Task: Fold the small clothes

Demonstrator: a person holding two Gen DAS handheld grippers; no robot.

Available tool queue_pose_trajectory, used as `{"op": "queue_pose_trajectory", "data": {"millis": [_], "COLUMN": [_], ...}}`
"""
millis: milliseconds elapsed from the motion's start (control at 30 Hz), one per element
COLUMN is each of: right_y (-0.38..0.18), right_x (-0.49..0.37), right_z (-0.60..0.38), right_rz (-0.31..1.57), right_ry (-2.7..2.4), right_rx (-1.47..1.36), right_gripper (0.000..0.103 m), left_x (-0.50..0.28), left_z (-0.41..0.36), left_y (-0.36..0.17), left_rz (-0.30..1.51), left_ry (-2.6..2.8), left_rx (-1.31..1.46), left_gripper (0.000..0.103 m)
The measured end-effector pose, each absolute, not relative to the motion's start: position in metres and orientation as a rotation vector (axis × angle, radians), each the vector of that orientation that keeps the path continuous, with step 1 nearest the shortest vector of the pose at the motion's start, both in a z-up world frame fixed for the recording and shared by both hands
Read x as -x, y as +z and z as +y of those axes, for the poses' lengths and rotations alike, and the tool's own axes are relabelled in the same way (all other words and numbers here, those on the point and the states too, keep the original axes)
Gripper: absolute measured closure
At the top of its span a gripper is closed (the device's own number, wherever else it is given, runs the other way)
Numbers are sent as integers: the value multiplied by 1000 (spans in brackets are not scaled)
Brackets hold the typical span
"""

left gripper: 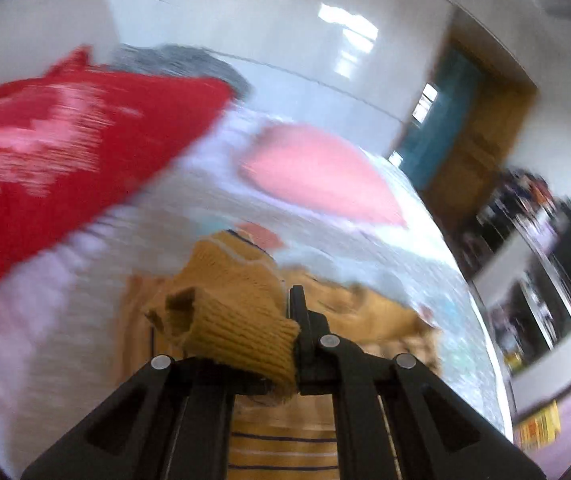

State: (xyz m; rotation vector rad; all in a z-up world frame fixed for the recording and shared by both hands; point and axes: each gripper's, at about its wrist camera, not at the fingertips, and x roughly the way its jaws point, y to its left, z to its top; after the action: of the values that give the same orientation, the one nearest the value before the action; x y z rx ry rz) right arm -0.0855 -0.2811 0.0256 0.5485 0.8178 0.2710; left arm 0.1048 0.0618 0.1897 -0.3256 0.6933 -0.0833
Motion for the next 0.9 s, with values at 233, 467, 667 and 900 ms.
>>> {"op": "queue_pose_trajectory", "data": {"millis": [233, 467, 667, 900], "right_y": [9, -1, 3, 22], "right_x": [100, 102, 101, 90], "right_z": [-329, -355, -353, -334], "right_rz": [819, 817, 811, 800], "right_ry": [200, 163, 151, 176], "right_rx": [-619, -652, -630, -586], "right_gripper": [56, 56, 56, 57], "left_x": [-141, -152, -129, -68], "left_z": [-76, -143, -131, -62], "left_y": [117, 56, 71, 115], "left_rz": [860, 999, 984, 861], "left_ry": [-234, -325, -436, -368], "left_rx": [236, 187, 286, 248], "left_gripper": [97, 91, 44, 29]}}
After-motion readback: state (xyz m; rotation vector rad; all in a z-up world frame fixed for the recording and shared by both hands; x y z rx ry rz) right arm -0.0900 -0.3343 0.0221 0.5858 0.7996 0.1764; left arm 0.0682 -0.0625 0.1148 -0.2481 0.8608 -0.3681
